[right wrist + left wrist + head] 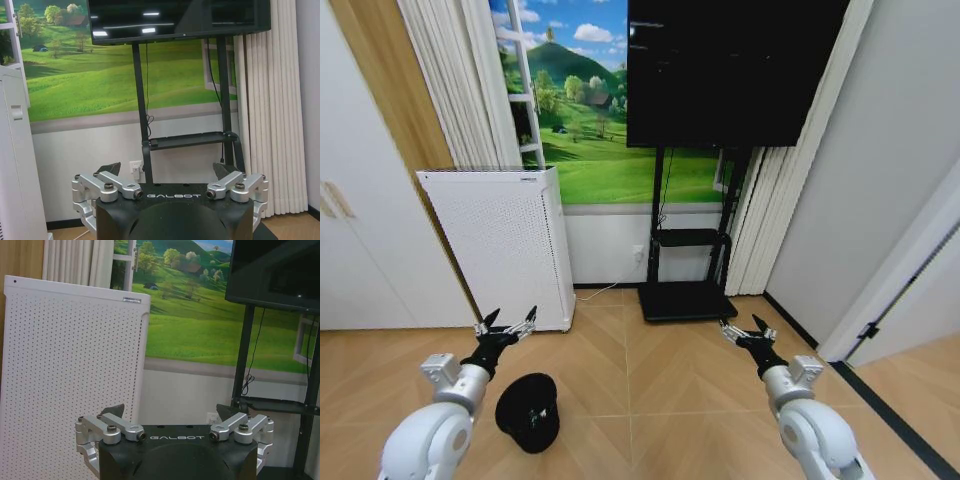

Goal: Pick up the trash bin and place the garbage on the floor into it.

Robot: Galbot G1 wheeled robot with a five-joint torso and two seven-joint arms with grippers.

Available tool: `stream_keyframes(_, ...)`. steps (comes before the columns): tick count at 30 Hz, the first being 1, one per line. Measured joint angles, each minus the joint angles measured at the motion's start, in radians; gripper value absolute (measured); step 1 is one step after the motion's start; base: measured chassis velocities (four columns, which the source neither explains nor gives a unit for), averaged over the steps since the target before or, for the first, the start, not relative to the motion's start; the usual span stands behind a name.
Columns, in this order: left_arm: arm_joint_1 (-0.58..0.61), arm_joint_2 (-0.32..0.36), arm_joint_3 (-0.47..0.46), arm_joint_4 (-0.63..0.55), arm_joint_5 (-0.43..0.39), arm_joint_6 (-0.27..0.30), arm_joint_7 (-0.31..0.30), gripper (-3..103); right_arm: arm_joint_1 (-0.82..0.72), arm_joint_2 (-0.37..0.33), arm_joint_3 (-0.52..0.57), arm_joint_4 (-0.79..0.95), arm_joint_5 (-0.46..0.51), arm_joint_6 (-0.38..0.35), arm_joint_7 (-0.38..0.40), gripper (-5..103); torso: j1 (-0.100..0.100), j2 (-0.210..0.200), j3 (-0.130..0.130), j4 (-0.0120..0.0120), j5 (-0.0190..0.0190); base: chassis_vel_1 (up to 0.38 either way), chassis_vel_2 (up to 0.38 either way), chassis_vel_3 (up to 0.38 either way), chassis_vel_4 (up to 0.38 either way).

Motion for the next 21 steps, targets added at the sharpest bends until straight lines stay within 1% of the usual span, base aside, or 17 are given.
stream_keyframes(6, 0.001, -0.005, 0.002, -0.001, 0.001, -0.001, 0.001, 100, -0.005, 0.002, 0.003, 0.004, 0.0, 0.0, 0.0, 100, 0.009, 0.022, 0.013, 0.0, 0.0, 0.0, 0.0, 0.0, 0.0)
stream_keyframes(14, 0.005, -0.004, 0.002, -0.005, 0.001, -0.001, 0.001, 100, -0.009, 0.008, 0.006, 0.005, -0.001, 0.001, 0.0, 100, 0.015, 0.037, 0.022, 0.0, 0.0, 0.0, 0.0, 0.0, 0.0)
stream_keyframes(17, 0.007, -0.002, 0.002, -0.009, 0.003, -0.002, 0.003, 100, -0.013, 0.013, 0.01, 0.007, -0.002, 0.004, -0.001, 100, 0.025, 0.06, 0.035, 0.0, 0.0, 0.0, 0.0, 0.0, 0.0)
stream_keyframes(18, 0.007, -0.002, 0.002, -0.009, 0.003, -0.002, 0.003, 100, -0.013, 0.013, 0.01, 0.007, -0.002, 0.004, -0.001, 100, 0.025, 0.06, 0.035, 0.0, 0.0, 0.0, 0.0, 0.0, 0.0)
stream_keyframes(20, 0.01, -0.002, 0.001, -0.014, 0.004, -0.005, 0.003, 100, -0.015, 0.01, 0.017, 0.01, -0.001, 0.006, -0.003, 100, 0.036, 0.086, 0.051, 0.0, 0.0, 0.0, 0.0, 0.0, 0.0)
stream_keyframes(21, 0.01, -0.002, 0.001, -0.014, 0.004, -0.005, 0.003, 100, -0.015, 0.01, 0.017, 0.01, -0.001, 0.006, -0.003, 100, 0.036, 0.086, 0.051, 0.0, 0.0, 0.0, 0.0, 0.0, 0.0)
